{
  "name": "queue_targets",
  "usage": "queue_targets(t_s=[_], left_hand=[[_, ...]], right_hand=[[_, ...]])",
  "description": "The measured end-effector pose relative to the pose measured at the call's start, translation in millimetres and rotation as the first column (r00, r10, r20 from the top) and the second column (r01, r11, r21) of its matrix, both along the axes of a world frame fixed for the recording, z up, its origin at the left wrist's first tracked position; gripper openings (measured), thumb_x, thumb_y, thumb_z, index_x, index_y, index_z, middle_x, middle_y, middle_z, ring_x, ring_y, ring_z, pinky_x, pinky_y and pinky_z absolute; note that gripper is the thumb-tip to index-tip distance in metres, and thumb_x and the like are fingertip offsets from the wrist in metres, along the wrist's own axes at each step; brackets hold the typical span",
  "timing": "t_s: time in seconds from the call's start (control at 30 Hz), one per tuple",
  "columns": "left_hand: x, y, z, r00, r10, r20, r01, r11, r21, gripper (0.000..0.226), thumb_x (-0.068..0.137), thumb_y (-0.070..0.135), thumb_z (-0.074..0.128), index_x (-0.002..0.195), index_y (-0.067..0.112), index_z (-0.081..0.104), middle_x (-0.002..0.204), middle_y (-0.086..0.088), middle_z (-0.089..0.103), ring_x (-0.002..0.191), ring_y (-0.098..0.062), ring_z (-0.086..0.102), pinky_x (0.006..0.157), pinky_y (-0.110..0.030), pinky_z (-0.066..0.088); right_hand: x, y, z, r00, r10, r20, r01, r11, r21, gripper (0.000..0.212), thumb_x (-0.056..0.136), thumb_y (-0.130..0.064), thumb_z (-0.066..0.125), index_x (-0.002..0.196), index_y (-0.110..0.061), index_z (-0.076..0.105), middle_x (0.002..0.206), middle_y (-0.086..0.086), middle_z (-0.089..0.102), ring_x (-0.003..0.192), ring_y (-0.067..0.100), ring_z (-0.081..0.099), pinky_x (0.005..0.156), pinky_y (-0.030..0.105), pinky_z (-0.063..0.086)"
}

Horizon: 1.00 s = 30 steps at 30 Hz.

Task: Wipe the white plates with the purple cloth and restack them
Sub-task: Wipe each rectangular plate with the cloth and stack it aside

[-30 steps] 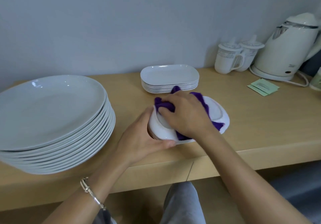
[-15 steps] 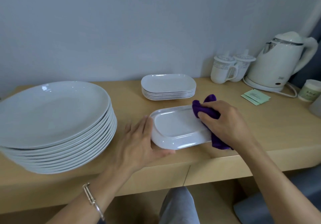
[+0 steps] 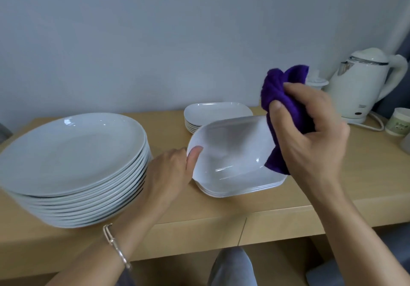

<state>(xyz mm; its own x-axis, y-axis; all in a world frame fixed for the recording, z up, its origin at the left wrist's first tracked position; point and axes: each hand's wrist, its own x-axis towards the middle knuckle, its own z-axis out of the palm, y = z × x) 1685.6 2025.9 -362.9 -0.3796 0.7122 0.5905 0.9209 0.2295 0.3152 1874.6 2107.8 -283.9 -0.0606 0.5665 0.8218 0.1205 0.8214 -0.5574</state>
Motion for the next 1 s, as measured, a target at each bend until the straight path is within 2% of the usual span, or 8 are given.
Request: queue_targets(t_s=[0.13, 0.2, 0.3, 0.43, 0.6, 0.77, 0.9, 1.0], left_hand=[[-4, 9, 2, 0.931, 0.008, 0.365, 0.044, 0.99, -0.133, 0.061, 0.103, 0.045, 0.036, 0.051, 0.014, 0.032, 0.06, -0.019, 0.058, 0.072, -0.039, 0.061, 0.07, -0.044, 0.046], [-6, 12, 3, 0.873, 0.024, 0.487, 0.073, 0.981, -0.18, 0.065, 0.103, 0.048, 0.035, 0.052, 0.008, 0.041, 0.059, -0.017, 0.061, 0.067, -0.034, 0.062, 0.075, -0.041, 0.047], [-7, 16, 4, 0.811, 0.07, 0.581, 0.128, 0.948, -0.293, 0.065, 0.103, 0.051, 0.032, 0.053, 0.013, 0.048, 0.045, -0.005, 0.053, 0.052, -0.02, 0.053, 0.068, -0.034, 0.042], [-9, 17, -4, 0.785, 0.093, 0.612, 0.176, 0.914, -0.365, 0.061, 0.105, 0.041, 0.03, 0.054, 0.013, 0.046, 0.035, 0.002, 0.05, 0.044, -0.018, 0.051, 0.061, -0.031, 0.04], [-9, 16, -10, 0.847, 0.142, 0.511, 0.104, 0.901, -0.422, 0.053, 0.106, 0.028, 0.028, 0.058, 0.014, 0.044, 0.064, -0.014, 0.065, 0.068, -0.025, 0.065, 0.074, -0.034, 0.049], [-11, 17, -9, 0.842, 0.118, 0.526, 0.148, 0.888, -0.436, 0.061, 0.106, 0.037, 0.027, 0.053, 0.012, 0.045, 0.052, -0.004, 0.056, 0.045, -0.013, 0.048, 0.059, -0.024, 0.039], [-10, 17, -10, 0.848, 0.131, 0.513, 0.115, 0.9, -0.42, 0.062, 0.106, 0.037, 0.028, 0.053, 0.011, 0.046, 0.051, -0.004, 0.056, 0.046, -0.013, 0.051, 0.057, -0.023, 0.04], [-7, 15, -9, 0.864, 0.144, 0.482, 0.062, 0.921, -0.386, 0.059, 0.107, 0.035, 0.027, 0.057, 0.01, 0.046, 0.063, -0.016, 0.062, 0.068, -0.029, 0.061, 0.07, -0.035, 0.044]], right_hand=[[-13, 1, -3, 0.978, 0.101, 0.181, -0.09, 0.994, -0.069, 0.021, 0.083, -0.02, 0.066, 0.103, -0.023, 0.07, 0.097, -0.012, 0.065, 0.091, -0.006, 0.057, 0.082, 0.009, 0.04], [-22, 4, -15, 0.93, 0.151, 0.335, -0.109, 0.984, -0.139, 0.019, 0.083, -0.023, 0.065, 0.101, -0.025, 0.071, 0.09, -0.017, 0.063, 0.087, -0.003, 0.055, 0.075, 0.006, 0.037], [-37, 7, -37, 0.838, 0.219, 0.499, -0.115, 0.966, -0.23, 0.017, 0.085, -0.024, 0.065, 0.101, -0.023, 0.071, 0.092, -0.008, 0.066, 0.087, 0.003, 0.053, 0.076, 0.008, 0.036], [-62, 8, -63, 0.739, 0.286, 0.61, -0.125, 0.948, -0.293, 0.017, 0.088, -0.028, 0.06, 0.099, -0.019, 0.071, 0.096, -0.003, 0.067, 0.087, 0.009, 0.054, 0.074, 0.018, 0.038], [-78, 11, -79, 0.655, 0.191, 0.731, -0.015, 0.971, -0.24, 0.028, 0.088, -0.035, 0.053, 0.109, -0.023, 0.068, 0.104, -0.001, 0.065, 0.095, 0.021, 0.056, 0.083, 0.037, 0.046], [-54, 49, -80, 0.593, 0.095, 0.8, 0.137, 0.967, -0.216, 0.028, 0.087, -0.036, 0.053, 0.109, -0.026, 0.068, 0.106, 0.002, 0.063, 0.098, 0.027, 0.056, 0.087, 0.038, 0.043], [-27, 84, -77, 0.58, -0.046, 0.813, 0.316, 0.933, -0.173, 0.027, 0.089, -0.03, 0.053, 0.112, -0.022, 0.067, 0.113, 0.003, 0.061, 0.104, 0.035, 0.05, 0.093, 0.041, 0.039], [-11, 92, -75, 0.703, -0.099, 0.704, 0.346, 0.913, -0.217, 0.024, 0.089, -0.026, 0.052, 0.106, -0.019, 0.067, 0.109, 0.006, 0.062, 0.097, 0.034, 0.052, 0.085, 0.04, 0.042]])
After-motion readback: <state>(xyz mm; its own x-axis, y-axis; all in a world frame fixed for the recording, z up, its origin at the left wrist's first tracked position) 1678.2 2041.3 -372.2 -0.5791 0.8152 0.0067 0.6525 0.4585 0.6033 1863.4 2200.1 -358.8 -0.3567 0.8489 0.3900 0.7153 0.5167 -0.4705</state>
